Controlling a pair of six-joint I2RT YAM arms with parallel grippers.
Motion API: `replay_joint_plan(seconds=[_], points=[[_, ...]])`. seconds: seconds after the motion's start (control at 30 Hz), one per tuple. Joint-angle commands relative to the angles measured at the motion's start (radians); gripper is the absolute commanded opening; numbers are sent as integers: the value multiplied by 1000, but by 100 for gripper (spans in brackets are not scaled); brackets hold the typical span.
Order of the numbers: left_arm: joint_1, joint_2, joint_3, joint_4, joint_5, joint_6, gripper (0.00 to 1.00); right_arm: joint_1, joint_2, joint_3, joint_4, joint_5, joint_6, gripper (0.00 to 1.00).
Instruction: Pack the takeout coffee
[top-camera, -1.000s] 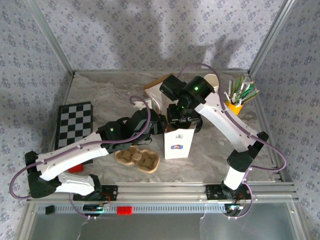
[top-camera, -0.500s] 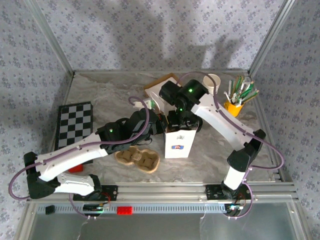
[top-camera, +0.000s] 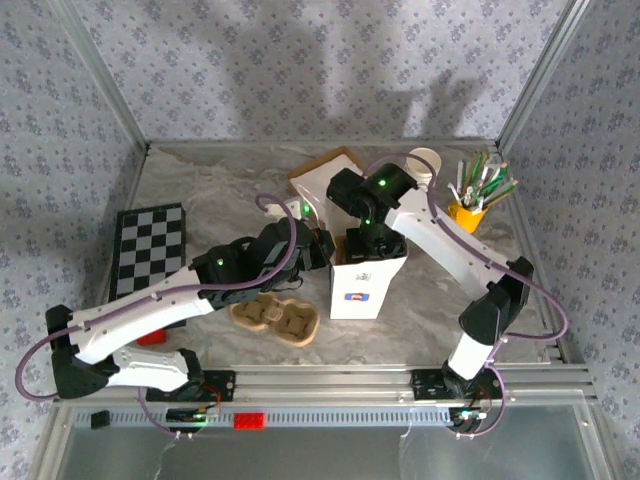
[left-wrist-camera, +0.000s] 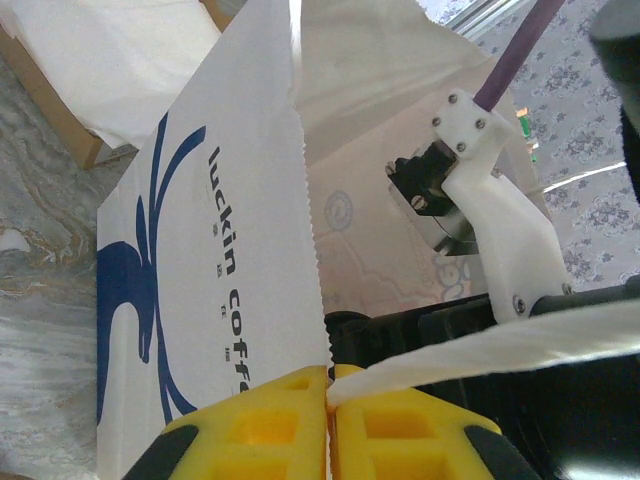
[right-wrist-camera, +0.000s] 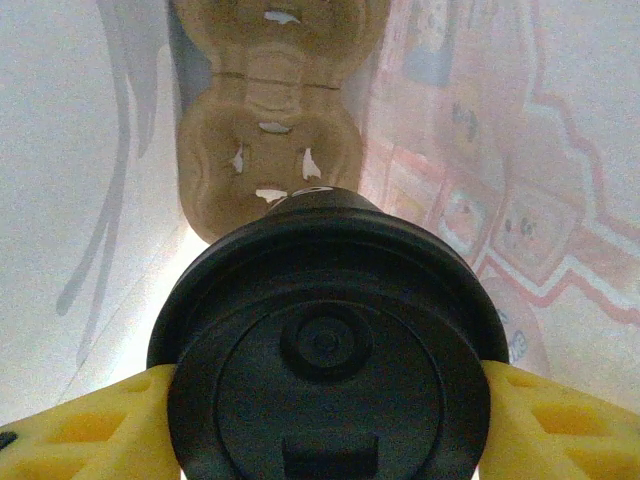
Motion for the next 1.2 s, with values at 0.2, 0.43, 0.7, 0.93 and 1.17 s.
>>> replay_joint_plan(seconds=[0.2, 0.43, 0.7, 0.93, 1.17], points=[[5, -11, 10, 26, 11, 4, 8, 26, -24, -63, 64, -19, -1, 54], [6, -17, 16, 2, 7, 17, 13, 19, -70, -143, 103, 5, 15, 54], [6, -13, 34, -22, 34, 72, 23, 27, -84, -176, 134, 28, 20, 53], [9, 7, 30, -27, 45, 66, 17, 32, -104, -180, 174, 2, 20, 53], [9, 11, 29, -27, 43, 71, 9, 37, -93, -155, 177, -29, 21, 53]])
